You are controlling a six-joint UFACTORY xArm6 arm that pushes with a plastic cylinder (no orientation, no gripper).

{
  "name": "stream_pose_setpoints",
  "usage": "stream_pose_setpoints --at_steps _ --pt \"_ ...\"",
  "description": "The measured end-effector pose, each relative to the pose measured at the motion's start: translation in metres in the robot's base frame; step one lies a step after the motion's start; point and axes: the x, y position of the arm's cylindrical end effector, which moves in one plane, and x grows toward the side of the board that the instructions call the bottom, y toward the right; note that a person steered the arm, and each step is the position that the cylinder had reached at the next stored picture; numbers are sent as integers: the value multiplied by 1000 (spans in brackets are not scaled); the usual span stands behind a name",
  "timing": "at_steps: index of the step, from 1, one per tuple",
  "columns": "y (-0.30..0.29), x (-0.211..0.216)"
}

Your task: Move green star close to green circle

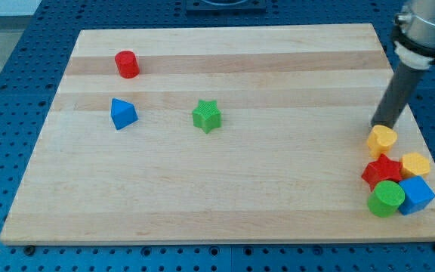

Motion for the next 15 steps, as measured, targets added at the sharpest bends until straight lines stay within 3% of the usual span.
stream_pose_setpoints --at_steps 2,4,6,8,9,12,14,15 --pt "5 26" --pt "-9 -11" --pt "-166 -72" --pt "-296 -62" --pt "-306 -39" --pt "-203 43" --pt "-245 -7" --pt "-302 1"
